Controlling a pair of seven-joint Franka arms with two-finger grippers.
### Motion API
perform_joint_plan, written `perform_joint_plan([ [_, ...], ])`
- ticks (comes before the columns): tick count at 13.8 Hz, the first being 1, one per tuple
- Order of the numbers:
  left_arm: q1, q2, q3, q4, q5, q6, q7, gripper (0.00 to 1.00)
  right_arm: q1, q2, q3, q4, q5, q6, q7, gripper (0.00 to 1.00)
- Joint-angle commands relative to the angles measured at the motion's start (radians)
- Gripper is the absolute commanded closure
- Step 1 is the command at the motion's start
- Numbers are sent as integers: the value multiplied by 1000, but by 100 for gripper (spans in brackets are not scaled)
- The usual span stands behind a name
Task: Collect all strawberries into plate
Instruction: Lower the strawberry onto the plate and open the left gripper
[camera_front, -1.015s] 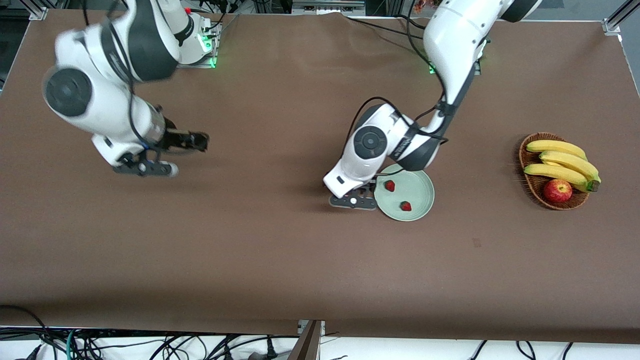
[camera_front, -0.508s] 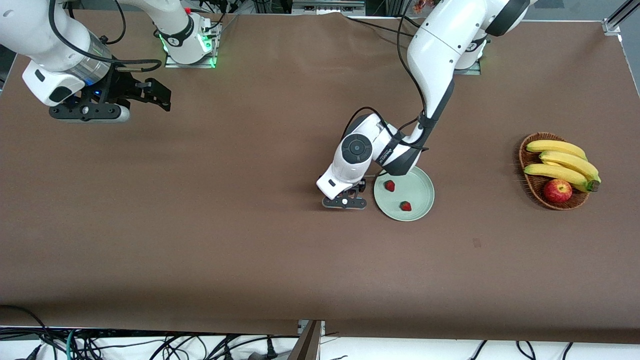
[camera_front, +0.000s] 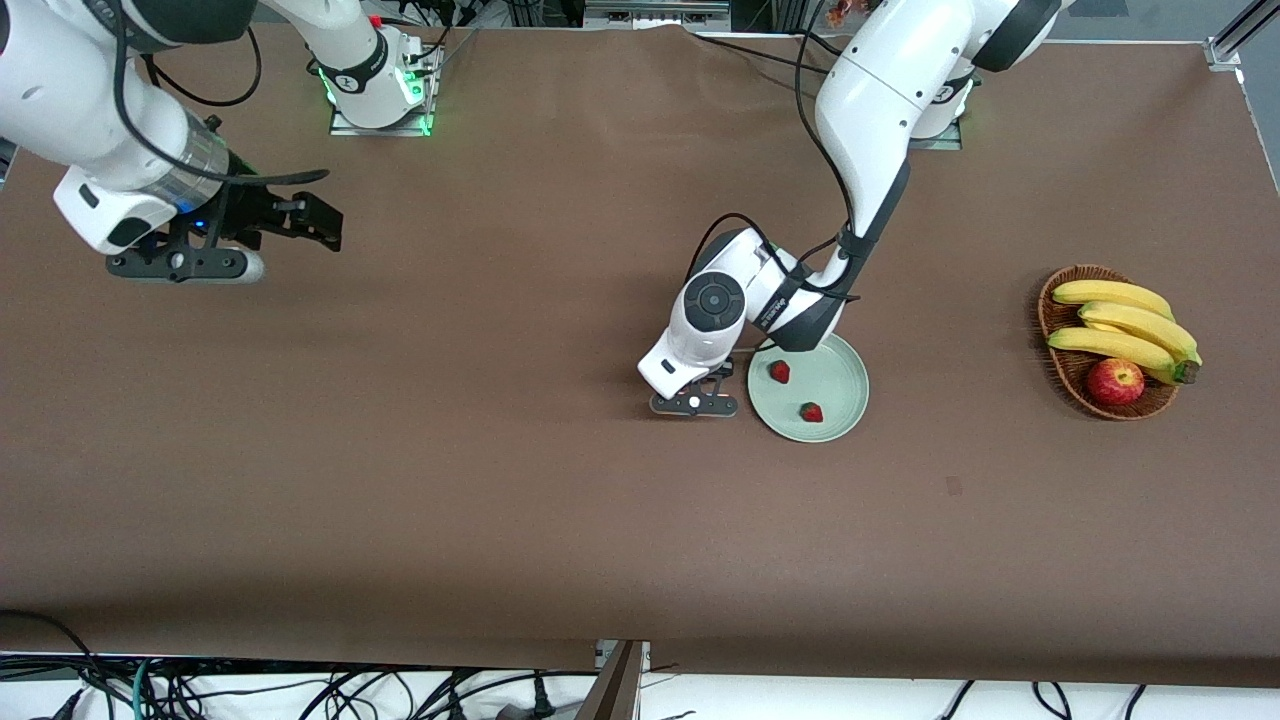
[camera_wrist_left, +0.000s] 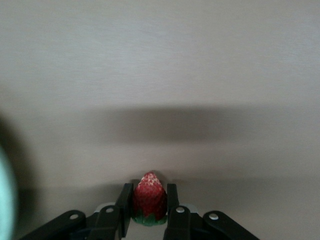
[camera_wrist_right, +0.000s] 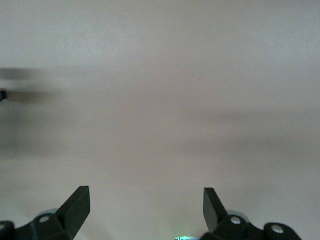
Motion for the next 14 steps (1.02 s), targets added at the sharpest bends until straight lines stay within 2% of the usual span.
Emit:
perform_joint_plan([
  [1, 9, -100, 44, 35, 1, -220, 4, 100, -71, -24, 66, -25, -2, 9, -24, 0],
  [3, 13, -137, 93, 40, 12, -338, 18, 100, -71, -26, 61, -22, -4, 6, -36, 0],
  [6, 33, -159, 98, 17, 135, -464, 128, 100, -71, -38, 37, -13, -24, -25, -86, 0],
  [8, 62, -168, 98, -55, 149, -446, 150, 100, -72, -37, 27, 5, -24, -34, -102, 0],
  [10, 85, -173, 92, -75, 149, -434, 197, 100, -74, -35, 26, 21, -24, -42, -103, 0],
  [11, 102, -177, 92, -106, 149, -401, 232, 100, -74, -31, 9, 21, -21, -48, -103, 0],
  [13, 137, -217, 89, -223, 144, -248, 324, 100, -68, -18, 6, 39, -27, -46, -100, 0],
  [14, 153, -217, 83, -247, 133, -209, 344, 100, -68, -20, 6, 44, -50, -46, -100, 0],
])
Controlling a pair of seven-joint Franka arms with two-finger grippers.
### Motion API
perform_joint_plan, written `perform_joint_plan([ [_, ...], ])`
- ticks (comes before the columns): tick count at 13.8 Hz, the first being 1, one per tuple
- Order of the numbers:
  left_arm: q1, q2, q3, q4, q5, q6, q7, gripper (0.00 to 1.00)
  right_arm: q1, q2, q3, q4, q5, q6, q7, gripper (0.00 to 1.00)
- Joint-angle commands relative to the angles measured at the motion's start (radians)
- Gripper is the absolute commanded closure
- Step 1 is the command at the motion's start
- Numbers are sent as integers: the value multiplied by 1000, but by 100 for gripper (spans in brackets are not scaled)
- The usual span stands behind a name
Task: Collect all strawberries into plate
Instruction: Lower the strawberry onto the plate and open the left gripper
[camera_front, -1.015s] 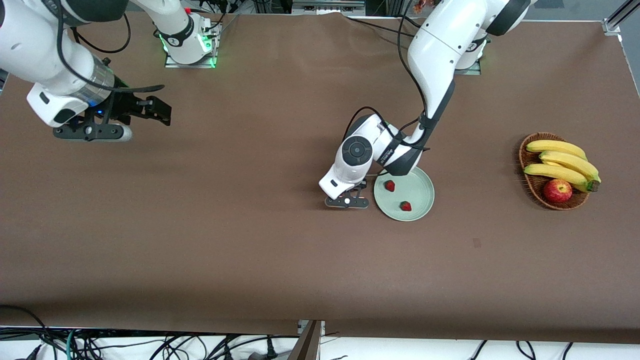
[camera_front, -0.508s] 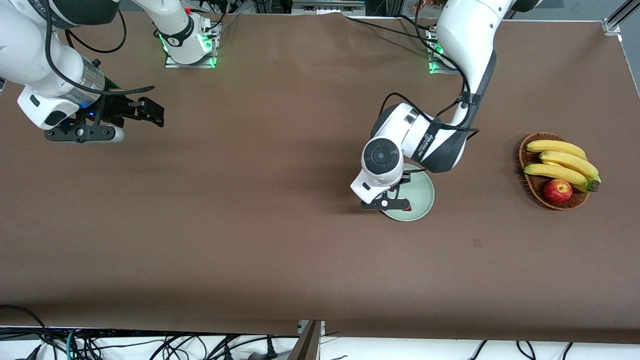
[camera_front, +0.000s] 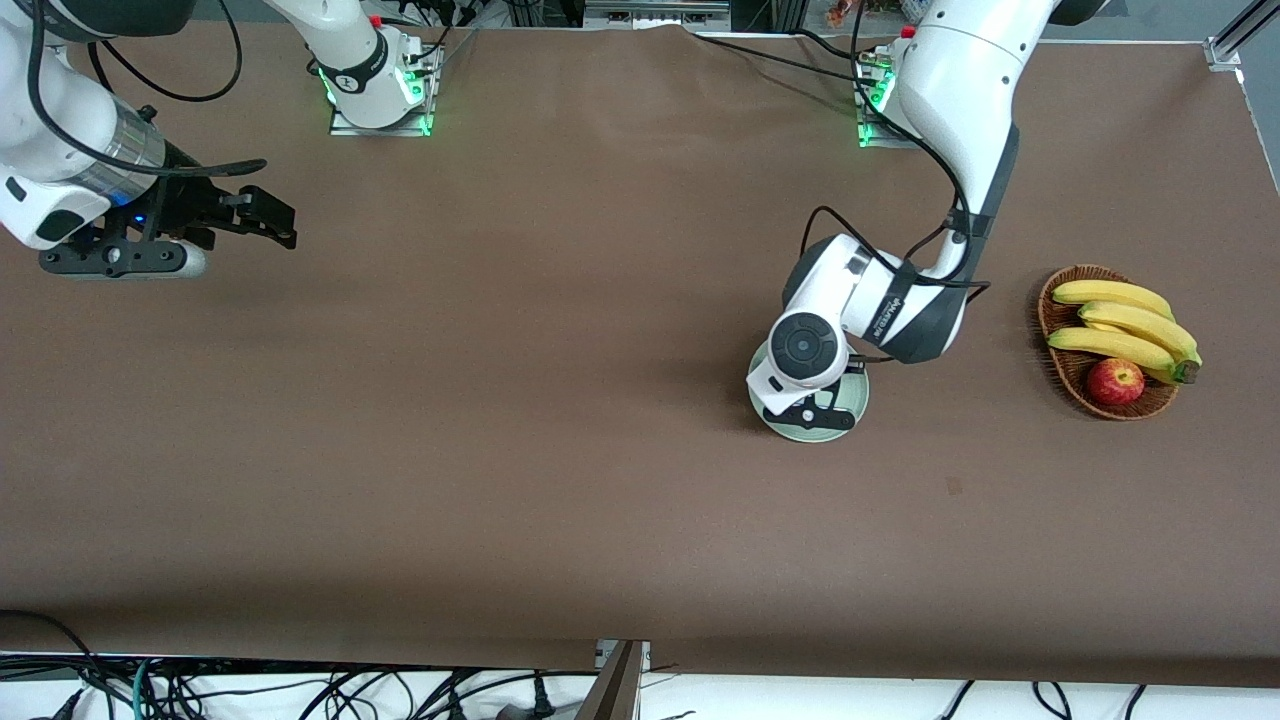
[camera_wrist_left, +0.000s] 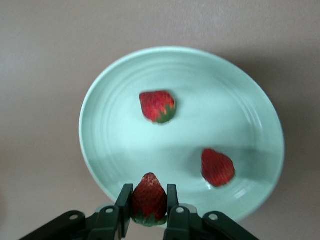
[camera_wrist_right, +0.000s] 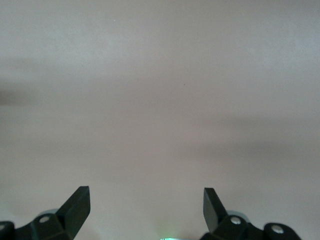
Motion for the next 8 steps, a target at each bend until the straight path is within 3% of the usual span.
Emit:
perform_joint_plan([
  [1, 34, -57, -25, -119, 9, 100, 66, 88, -2, 4, 4, 35, -51, -16, -7, 0],
  [2, 34, -50, -27, -119, 7, 103, 63, 20, -3, 3, 2, 41, -56, -8, -4, 0],
  [3, 38, -50, -27, -119, 9, 103, 75, 0, -3, 6, 2, 53, -56, -8, 2, 0],
  [6, 39, -67, -27, -101, 7, 88, 72, 0, -24, 29, -15, 53, -42, -8, 13, 0],
  [8, 45, -154, -18, -96, 6, 86, 66, 0, -29, 31, -24, 53, -31, -7, 15, 0],
])
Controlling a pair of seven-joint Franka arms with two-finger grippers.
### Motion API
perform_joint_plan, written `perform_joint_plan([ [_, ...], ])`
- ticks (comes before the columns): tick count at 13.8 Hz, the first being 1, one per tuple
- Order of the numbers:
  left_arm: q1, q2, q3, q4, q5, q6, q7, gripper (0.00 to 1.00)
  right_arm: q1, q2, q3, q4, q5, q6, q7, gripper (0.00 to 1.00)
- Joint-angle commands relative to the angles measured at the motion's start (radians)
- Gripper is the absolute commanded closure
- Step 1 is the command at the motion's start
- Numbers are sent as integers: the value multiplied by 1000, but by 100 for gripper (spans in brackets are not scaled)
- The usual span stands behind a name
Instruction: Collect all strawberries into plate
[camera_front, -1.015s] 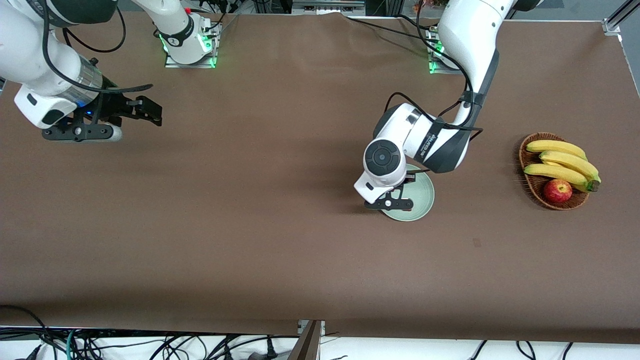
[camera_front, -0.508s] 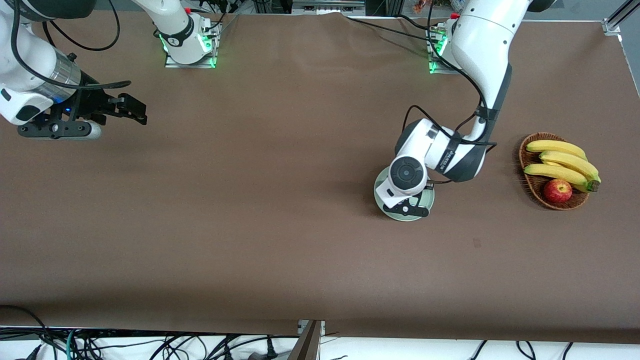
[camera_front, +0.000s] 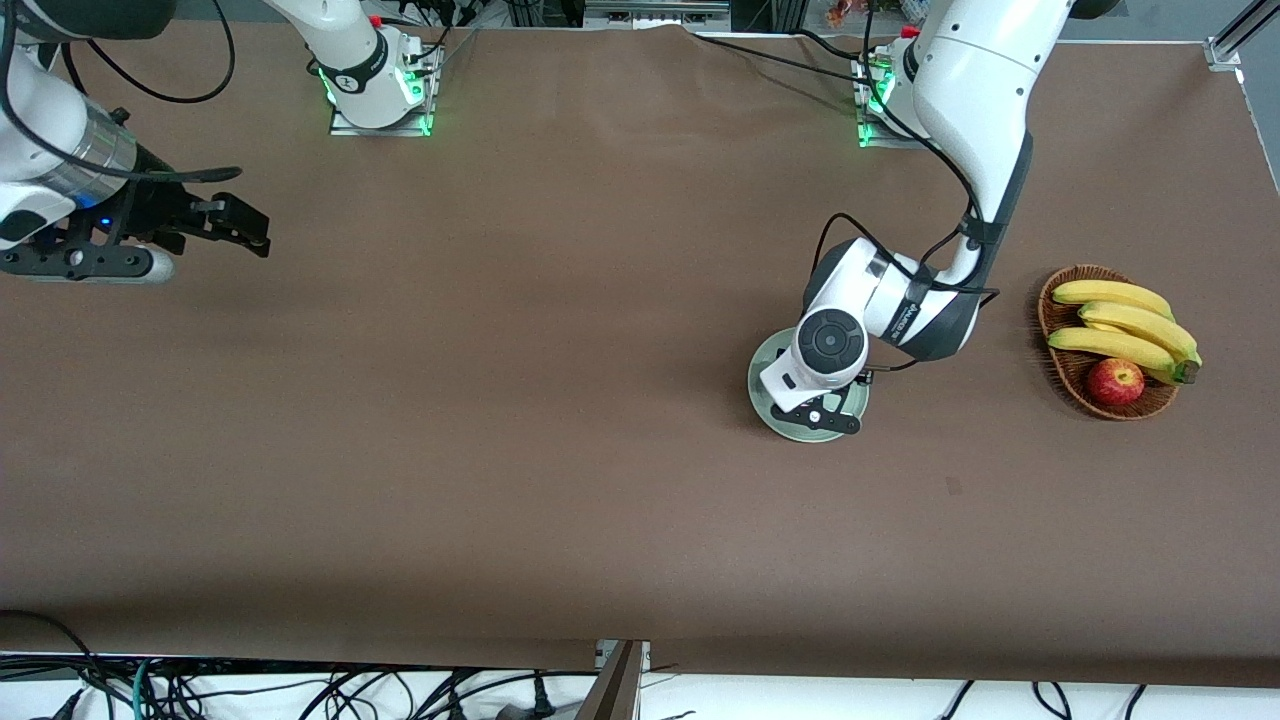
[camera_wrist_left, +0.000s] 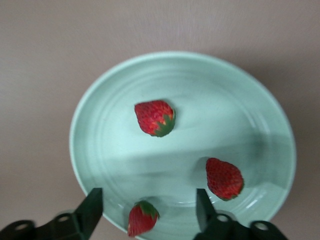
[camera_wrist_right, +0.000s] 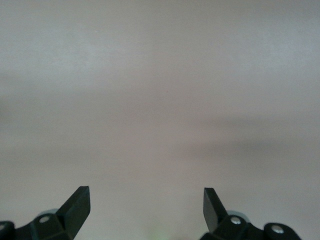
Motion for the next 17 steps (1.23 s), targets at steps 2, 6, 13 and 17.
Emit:
perform_joint_plan([
  [2, 50, -164, 1, 43, 6, -76, 15, 0, -14, 13, 1, 25, 7, -6, 9, 0],
  [6, 90, -228, 1, 233, 4, -310, 53, 0, -15, 13, 1, 22, 15, 4, 6, 0],
  [13, 482, -447, -171, 196, -166, -428, 56, 0, -12, 11, 1, 22, 17, 7, 5, 0],
  [17, 527, -636, -243, -46, -88, -324, 99, 0, -12, 11, 1, 19, 17, 7, 2, 0],
])
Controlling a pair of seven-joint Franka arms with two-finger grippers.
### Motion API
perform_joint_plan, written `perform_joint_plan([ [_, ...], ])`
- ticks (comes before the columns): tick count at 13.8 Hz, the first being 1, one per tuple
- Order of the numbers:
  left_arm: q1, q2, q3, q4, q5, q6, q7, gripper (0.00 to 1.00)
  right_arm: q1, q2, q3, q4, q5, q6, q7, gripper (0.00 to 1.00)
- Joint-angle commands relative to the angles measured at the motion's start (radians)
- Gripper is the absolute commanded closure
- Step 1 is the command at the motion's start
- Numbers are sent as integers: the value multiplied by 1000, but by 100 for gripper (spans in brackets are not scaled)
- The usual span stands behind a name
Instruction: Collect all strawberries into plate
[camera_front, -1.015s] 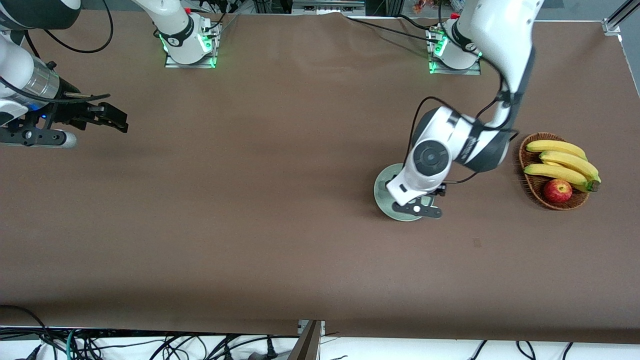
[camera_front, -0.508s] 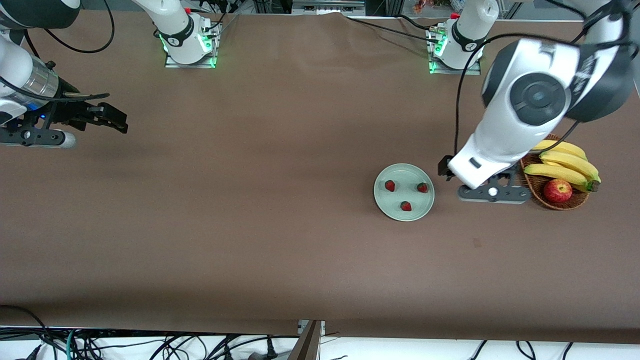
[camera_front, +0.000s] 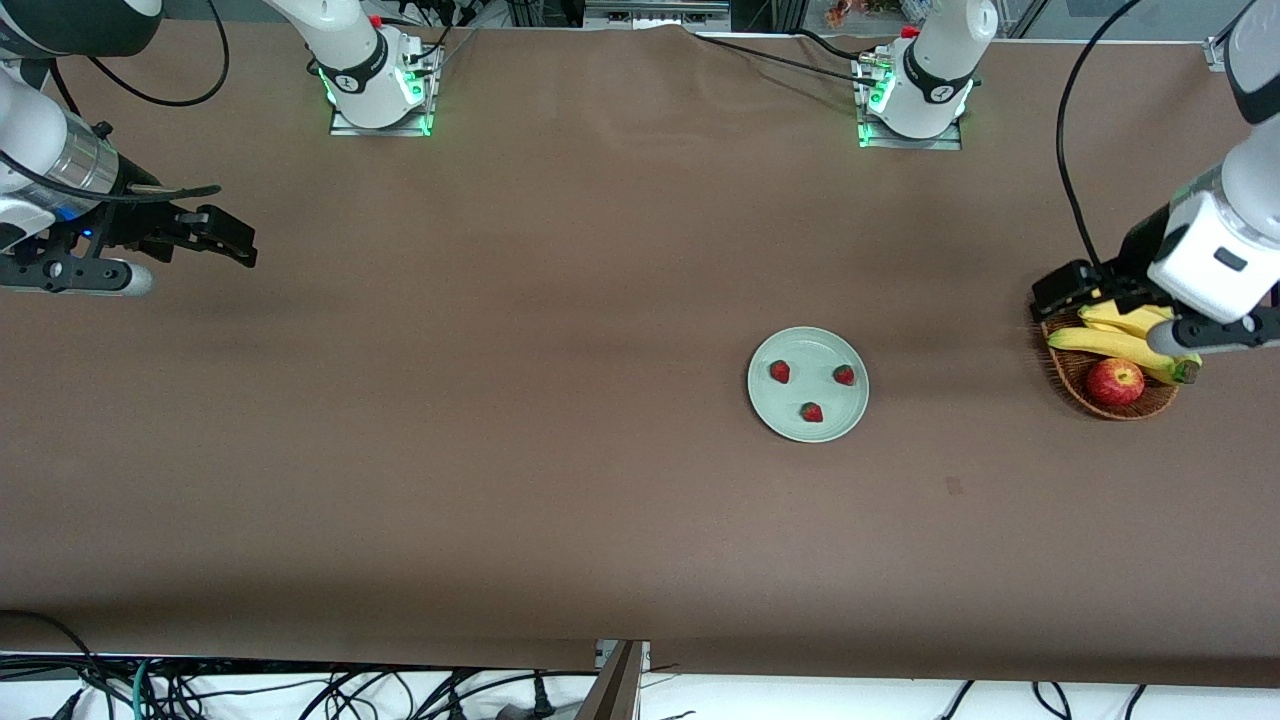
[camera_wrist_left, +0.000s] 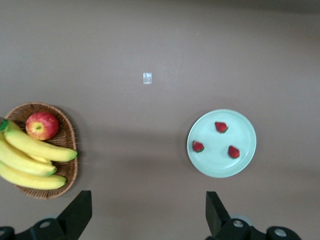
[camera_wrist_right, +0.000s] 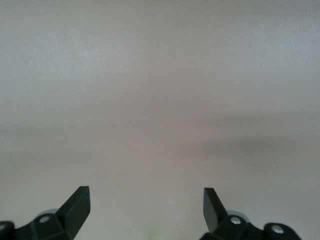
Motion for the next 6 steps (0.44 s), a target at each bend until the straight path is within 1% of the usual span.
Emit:
perform_joint_plan([
  [1, 3, -189, -14, -269, 23, 140, 71, 0, -5, 2, 5, 12, 13, -2, 0, 0],
  [2, -14, -212, 2, -306, 25, 154, 85, 0, -5, 2, 5, 12, 13, -2, 0, 0],
  [4, -106, -194, 111, -298, 20, 150, 85, 0, -5, 2, 5, 12, 12, 0, 0, 0],
  [6, -105, -179, 116, -279, 13, 144, 86, 0, -5, 2, 5, 12, 13, 0, 0, 0],
])
